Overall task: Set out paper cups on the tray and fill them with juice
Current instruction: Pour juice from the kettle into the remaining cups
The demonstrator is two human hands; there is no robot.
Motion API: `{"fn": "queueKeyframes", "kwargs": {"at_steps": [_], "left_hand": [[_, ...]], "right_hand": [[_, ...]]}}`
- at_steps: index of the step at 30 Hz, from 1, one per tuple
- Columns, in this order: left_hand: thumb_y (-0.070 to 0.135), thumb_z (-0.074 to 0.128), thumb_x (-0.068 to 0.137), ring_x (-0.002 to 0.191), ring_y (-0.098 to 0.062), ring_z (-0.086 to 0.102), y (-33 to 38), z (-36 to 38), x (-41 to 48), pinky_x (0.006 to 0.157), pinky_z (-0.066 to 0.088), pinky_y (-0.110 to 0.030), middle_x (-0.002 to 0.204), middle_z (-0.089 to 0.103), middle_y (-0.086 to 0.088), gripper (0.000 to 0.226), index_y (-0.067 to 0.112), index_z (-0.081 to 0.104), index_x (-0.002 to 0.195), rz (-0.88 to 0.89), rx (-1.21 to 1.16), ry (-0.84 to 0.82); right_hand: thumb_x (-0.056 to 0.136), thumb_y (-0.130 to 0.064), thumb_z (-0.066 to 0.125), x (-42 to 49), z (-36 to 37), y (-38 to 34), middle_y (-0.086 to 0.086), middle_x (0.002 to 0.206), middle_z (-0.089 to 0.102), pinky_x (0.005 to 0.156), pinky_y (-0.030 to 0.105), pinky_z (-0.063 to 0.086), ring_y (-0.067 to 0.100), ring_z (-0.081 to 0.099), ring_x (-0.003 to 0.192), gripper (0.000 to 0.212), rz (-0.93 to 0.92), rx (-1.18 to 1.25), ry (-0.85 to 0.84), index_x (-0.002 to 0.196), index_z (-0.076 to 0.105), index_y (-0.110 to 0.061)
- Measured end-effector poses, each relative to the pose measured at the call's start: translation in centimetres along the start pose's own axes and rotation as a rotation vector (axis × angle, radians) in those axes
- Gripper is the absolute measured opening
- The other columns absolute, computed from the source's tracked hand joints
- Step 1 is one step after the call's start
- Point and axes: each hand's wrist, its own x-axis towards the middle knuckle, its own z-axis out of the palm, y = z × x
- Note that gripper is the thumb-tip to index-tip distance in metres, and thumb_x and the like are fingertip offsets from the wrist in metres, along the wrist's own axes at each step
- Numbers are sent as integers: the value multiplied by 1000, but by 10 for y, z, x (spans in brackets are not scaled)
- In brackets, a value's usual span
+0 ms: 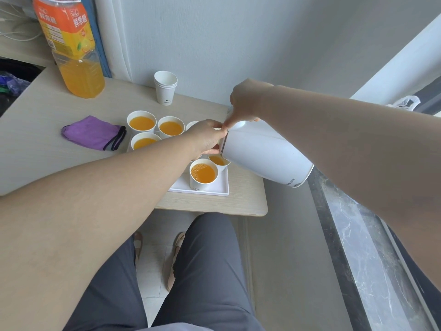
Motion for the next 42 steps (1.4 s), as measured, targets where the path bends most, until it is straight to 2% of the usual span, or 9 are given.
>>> {"fn": "queueKeyframes", "kwargs": {"at_steps": [10,14,19,22,26,31,35,39,42], "left_hand": [[21,55,96,112,-26,60,1,2,-3,86,54,-33,123,59,-11,37,14,51,132,5,15,7],[19,55,96,110,-25,60,4,3,-8,73,53,-25,121,61,-12,37,11,51,131,7,0,-2],[10,54,95,103,-20,57,8,3,-16,83,51,-29,120,59,-11,33,11,54,128,6,-4,26],[9,56,94,108,-19,56,16,3,-20,92,50,-33,123,58,-11,33,11,55,127,51,12,76],[14,56,91,85,-17,56,38,1,-33,82,53,-33,93,60,-3,9,20,62,92,175,126,183],[36,51,96,53,-18,55,72,-7,-76,56,55,-29,72,60,-7,33,11,58,77,181,212,173],[59,36,95,71,-29,66,106,-30,-118,66,56,-33,86,67,-18,63,0,60,99,1,110,70],[65,51,84,75,-25,68,124,-70,-144,68,56,-32,83,68,-11,58,7,61,88,-52,126,173],[51,66,81,63,-16,69,114,-110,-158,55,57,-27,82,70,-5,35,16,63,88,-62,77,302]], "right_hand": [[70,-64,68,-7,3,2,-1,56,53,48,22,32,23,61,82,59,37,83,21,100,69,-13],[73,-65,65,-15,5,8,0,59,53,51,20,35,23,63,91,67,56,145,41,113,67,-12],[78,-55,64,-31,12,21,3,59,56,52,23,38,17,52,58,55,132,321,49,96,68,-4],[77,-52,66,-43,15,33,4,59,59,54,24,42,22,58,61,49,180,470,55,84,64,-3],[76,-47,73,-65,7,42,4,57,57,47,25,37,18,52,51,43,220,710,82,75,59,-6],[81,-29,73,-89,-20,27,5,61,53,42,17,39,15,47,47,29,229,1128,146,71,56,-9],[89,-15,63,-97,-51,-17,10,72,59,62,30,53,19,57,61,17,123,1331,154,75,58,-6],[90,-15,59,-94,-70,-79,14,101,68,92,40,53,27,67,92,18,-46,1311,150,102,63,-3],[91,-1,56,-92,-75,-133,4,89,60,77,29,52,18,58,79,10,-289,1504,124,98,60,-8]]}}
